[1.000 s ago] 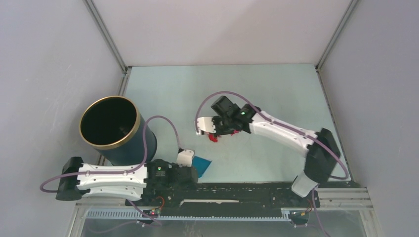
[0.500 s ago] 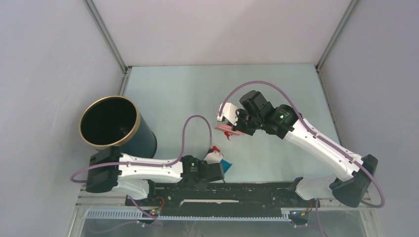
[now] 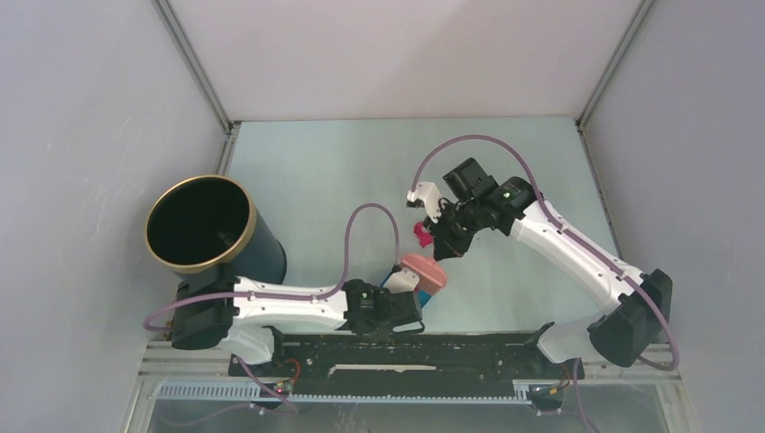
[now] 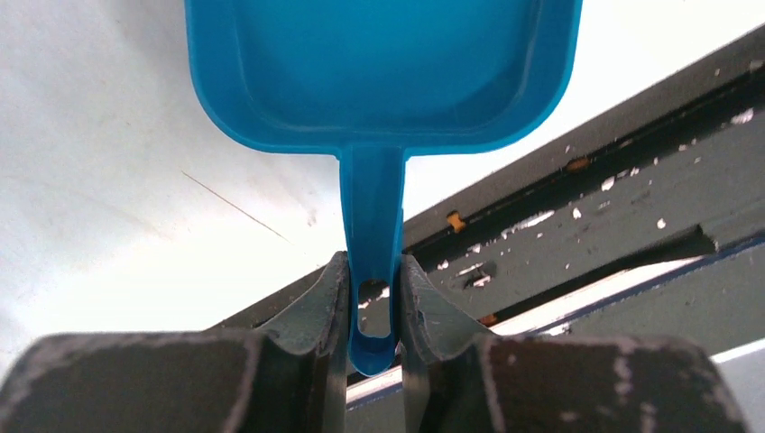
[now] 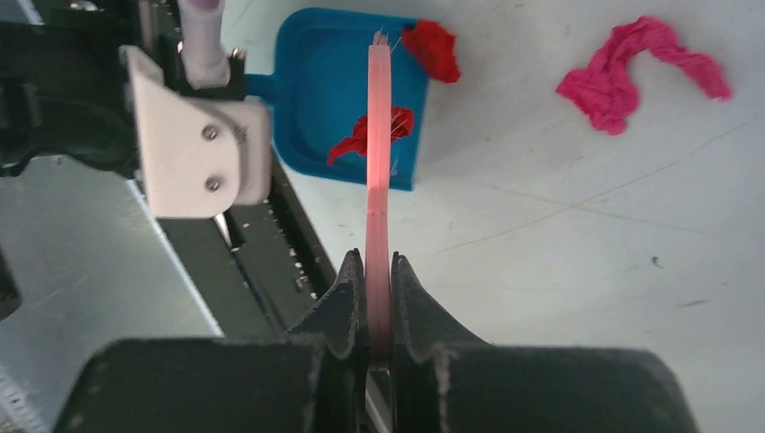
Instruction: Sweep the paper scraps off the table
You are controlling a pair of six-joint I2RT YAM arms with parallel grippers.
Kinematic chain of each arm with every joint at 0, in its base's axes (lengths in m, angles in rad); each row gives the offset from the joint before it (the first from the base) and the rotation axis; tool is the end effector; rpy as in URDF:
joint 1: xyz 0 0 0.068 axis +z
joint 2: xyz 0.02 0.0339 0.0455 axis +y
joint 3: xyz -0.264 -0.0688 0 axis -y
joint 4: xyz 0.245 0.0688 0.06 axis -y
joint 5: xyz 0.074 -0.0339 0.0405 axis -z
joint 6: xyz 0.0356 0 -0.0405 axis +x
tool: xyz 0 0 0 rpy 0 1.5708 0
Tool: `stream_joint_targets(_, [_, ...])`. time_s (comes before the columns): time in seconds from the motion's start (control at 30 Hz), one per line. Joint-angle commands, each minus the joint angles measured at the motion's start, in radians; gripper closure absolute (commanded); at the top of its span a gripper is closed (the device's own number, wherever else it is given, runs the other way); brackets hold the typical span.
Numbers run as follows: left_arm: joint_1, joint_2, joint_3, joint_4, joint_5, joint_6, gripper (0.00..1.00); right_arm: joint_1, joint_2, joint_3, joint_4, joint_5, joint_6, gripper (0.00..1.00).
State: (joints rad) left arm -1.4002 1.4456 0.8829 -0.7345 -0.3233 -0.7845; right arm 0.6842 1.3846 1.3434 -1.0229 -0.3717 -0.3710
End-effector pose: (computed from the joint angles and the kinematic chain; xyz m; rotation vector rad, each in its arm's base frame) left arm 0.0545 -0.2498 0.1917 0.7683 2.6183 -0.1285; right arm 0.2014 0.1809 0.3291 -1.4389 2.2144 0.5964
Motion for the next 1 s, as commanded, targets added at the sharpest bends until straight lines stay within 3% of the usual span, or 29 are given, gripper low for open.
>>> stream_joint_targets(0.0, [0.028,-0.013,-0.001,0.078,-0.074,-0.041,1.0,-0.036,-0.025,0.003,-0.051,-0.122,0.06,1.0])
stream_joint_targets(0.27, [0.041,-0.09,-0.021,0.197,-0.096,-0.091,1.0,-0.099,-0.125,-0.088,-0.019,-0.116,0.052,1.0])
stream_joint_targets(0.67, [0.062,-0.101,-0.082,0.209,-0.097,-0.131,1.0,-0.198,-0.306,-0.099,-0.078,-0.078,0.004,1.0])
stream_joint_targets(0.97, [0.049,-0.167,-0.061,0.184,-0.018,-0.164,1.0,-0.177,-0.305,-0.141,0.031,0.179,0.001,1.0])
